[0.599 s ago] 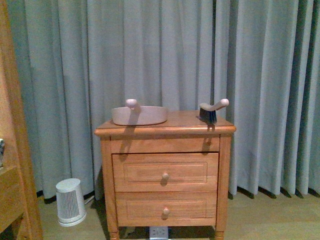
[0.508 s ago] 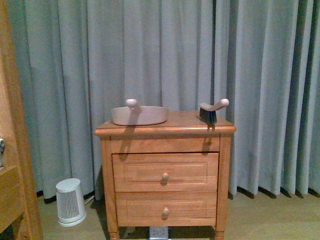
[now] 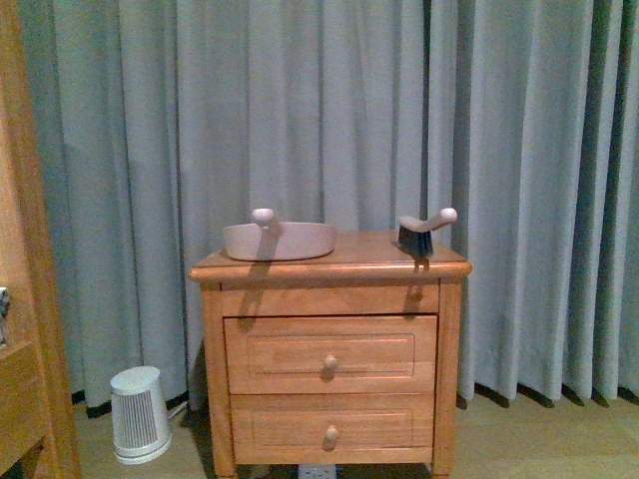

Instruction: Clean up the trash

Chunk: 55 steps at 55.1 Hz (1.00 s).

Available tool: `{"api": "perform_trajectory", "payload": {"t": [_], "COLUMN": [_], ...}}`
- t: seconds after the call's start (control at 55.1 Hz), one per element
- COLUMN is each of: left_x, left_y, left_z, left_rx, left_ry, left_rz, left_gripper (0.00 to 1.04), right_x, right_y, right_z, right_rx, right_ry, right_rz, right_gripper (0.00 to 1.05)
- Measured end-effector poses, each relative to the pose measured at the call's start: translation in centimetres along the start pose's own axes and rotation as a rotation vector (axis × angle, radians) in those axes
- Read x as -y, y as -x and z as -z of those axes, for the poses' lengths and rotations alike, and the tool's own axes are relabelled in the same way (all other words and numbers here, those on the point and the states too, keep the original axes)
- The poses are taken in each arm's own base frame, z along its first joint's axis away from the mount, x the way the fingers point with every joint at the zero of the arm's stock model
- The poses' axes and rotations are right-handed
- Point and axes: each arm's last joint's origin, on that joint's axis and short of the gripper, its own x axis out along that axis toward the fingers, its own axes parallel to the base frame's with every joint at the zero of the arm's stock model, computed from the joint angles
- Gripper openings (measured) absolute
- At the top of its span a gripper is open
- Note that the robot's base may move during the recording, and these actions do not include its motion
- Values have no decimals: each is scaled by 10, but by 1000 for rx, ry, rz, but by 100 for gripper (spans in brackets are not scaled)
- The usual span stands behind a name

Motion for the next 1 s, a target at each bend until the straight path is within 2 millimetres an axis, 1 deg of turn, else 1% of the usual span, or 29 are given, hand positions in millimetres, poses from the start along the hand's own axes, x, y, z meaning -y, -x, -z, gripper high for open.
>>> {"api": "perform_trajectory", "payload": {"t": [0.998], "left_x": [0], "left_y": [0], "left_z": [0], "left_rx": [0], "left_ry": [0], "left_rz": [0], "left_gripper": [97], "right_x": [0], "right_y": [0], "right_z": [0], "right_rx": [0], "right_ry": [0], "right_rz": [0], "right_gripper": [97]}}
